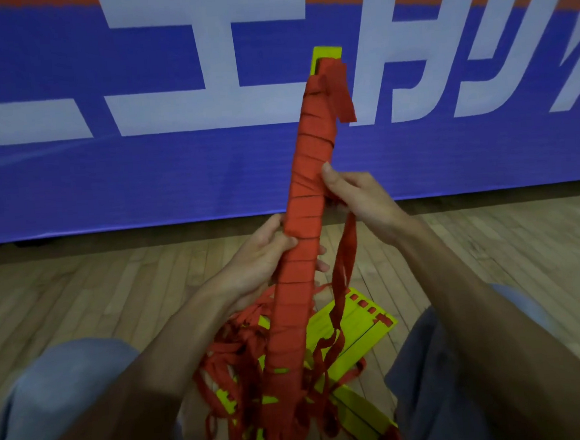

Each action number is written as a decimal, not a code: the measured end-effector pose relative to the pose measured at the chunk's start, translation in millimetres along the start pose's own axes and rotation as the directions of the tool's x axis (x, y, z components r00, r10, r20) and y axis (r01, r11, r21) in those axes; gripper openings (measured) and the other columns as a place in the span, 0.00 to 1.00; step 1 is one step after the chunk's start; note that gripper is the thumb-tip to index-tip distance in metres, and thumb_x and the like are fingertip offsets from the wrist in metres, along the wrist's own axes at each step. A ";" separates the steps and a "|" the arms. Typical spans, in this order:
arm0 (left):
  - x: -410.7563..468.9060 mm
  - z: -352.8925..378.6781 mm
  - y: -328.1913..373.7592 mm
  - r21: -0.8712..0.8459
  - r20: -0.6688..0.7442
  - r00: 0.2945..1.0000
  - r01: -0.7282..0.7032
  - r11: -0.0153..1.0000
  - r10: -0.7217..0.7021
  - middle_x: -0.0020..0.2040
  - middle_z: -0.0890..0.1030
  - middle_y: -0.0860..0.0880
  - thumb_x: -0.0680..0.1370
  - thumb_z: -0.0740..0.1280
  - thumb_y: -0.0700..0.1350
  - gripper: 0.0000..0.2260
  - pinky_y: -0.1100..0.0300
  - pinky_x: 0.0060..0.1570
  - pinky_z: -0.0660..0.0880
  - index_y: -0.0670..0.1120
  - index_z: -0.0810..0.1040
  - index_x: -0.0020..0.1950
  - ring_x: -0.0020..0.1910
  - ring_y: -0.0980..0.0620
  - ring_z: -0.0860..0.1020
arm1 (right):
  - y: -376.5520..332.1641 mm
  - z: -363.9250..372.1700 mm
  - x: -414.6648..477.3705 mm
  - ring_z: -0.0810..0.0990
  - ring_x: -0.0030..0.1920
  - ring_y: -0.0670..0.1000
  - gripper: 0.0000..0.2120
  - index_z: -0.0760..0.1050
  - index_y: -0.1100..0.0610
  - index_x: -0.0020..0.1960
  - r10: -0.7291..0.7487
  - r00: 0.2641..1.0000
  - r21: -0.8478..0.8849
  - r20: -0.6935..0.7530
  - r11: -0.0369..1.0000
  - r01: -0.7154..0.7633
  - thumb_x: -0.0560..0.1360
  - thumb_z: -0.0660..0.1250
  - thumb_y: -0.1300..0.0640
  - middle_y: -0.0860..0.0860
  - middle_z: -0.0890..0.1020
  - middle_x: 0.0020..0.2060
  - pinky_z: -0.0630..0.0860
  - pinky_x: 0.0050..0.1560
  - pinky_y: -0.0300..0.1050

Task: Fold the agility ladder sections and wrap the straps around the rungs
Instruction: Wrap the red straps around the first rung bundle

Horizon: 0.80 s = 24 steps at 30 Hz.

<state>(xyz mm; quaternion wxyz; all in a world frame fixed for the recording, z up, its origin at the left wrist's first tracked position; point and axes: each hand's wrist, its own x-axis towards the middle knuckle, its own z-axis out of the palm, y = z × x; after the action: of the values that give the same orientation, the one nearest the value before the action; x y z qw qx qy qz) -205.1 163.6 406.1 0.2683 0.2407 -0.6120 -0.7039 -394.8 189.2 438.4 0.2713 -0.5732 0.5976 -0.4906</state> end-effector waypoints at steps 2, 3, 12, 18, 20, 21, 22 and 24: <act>-1.9 0.0 2.5 -0.035 0.059 0.998 0.015 0.999 -0.013 0.47 0.83 0.39 0.82 0.52 0.37 0.14 0.45 0.43 0.80 0.43 0.70 0.65 0.44 0.40 0.83 | -3.5 2.2 -2.0 0.78 0.39 0.51 0.29 0.77 0.68 0.43 -0.033 0.999 0.050 -0.016 0.998 0.033 0.78 0.60 0.40 0.60 0.82 0.39 0.74 0.47 0.52; -2.2 -0.1 3.0 -0.059 0.079 0.997 0.028 0.998 -0.023 0.46 0.82 0.38 0.82 0.52 0.37 0.14 0.46 0.43 0.80 0.43 0.70 0.66 0.43 0.40 0.83 | -4.6 3.0 -3.1 0.75 0.35 0.46 0.26 0.77 0.66 0.40 -0.038 0.999 0.073 -0.034 0.996 0.040 0.79 0.61 0.43 0.55 0.80 0.33 0.72 0.42 0.46; -2.5 -2.5 3.4 -0.116 0.230 0.956 0.213 0.970 -0.182 0.43 0.81 0.39 0.79 0.53 0.43 0.12 0.52 0.35 0.79 0.41 0.68 0.60 0.37 0.41 0.82 | -3.2 17.9 -0.3 0.78 0.35 0.52 0.20 0.80 0.55 0.35 0.104 0.986 0.237 -0.130 0.969 -0.071 0.69 0.72 0.38 0.51 0.81 0.31 0.77 0.42 0.55; 4.0 9.5 -7.3 -0.026 0.055 0.985 0.163 0.986 -0.161 0.49 0.79 0.37 0.81 0.53 0.41 0.12 0.54 0.43 0.80 0.40 0.72 0.60 0.44 0.43 0.83 | -2.8 23.5 1.4 0.82 0.35 0.53 0.20 0.82 0.56 0.37 0.134 0.939 0.177 -0.318 0.981 -0.080 0.67 0.74 0.37 0.52 0.83 0.32 0.80 0.42 0.54; 6.3 11.7 -11.6 0.039 -0.069 0.989 0.133 0.990 -0.130 0.50 0.80 0.41 0.83 0.56 0.44 0.12 0.49 0.49 0.80 0.43 0.74 0.61 0.49 0.42 0.83 | -2.7 21.8 1.7 0.83 0.38 0.51 0.20 0.82 0.56 0.41 0.112 0.908 0.141 -0.403 0.988 -0.060 0.68 0.74 0.38 0.53 0.84 0.35 0.80 0.41 0.49; 7.8 12.0 -13.9 0.093 -0.127 0.986 0.123 0.988 -0.110 0.50 0.81 0.43 0.82 0.59 0.47 0.11 0.46 0.52 0.80 0.46 0.75 0.61 0.51 0.42 0.83 | -0.4 20.7 3.1 0.83 0.38 0.49 0.19 0.82 0.55 0.42 0.116 0.890 0.134 -0.441 0.989 -0.062 0.68 0.74 0.38 0.51 0.84 0.35 0.79 0.41 0.46; 9.3 12.8 -16.1 0.170 -0.189 0.979 0.114 0.979 -0.081 0.51 0.82 0.45 0.80 0.63 0.52 0.13 0.44 0.54 0.79 0.48 0.75 0.61 0.51 0.42 0.83 | 2.3 20.2 5.1 0.82 0.38 0.48 0.18 0.81 0.53 0.42 0.128 0.876 0.136 -0.465 0.988 -0.073 0.67 0.74 0.38 0.49 0.83 0.35 0.78 0.41 0.45; 9.9 14.7 -21.3 0.367 -0.299 0.954 0.076 0.927 0.040 0.50 0.80 0.49 0.72 0.72 0.59 0.20 0.41 0.49 0.80 0.51 0.75 0.58 0.46 0.44 0.83 | 9.4 20.1 8.8 0.82 0.40 0.48 0.18 0.80 0.51 0.42 0.177 0.868 0.164 -0.464 0.980 -0.113 0.66 0.73 0.36 0.47 0.82 0.36 0.79 0.44 0.48</act>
<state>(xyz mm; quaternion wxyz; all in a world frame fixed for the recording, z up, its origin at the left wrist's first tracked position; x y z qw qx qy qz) -224.0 170.0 386.8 0.3010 0.3974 -0.6845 -0.5319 -382.7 174.0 424.6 0.1894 -0.3693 0.6536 -0.6329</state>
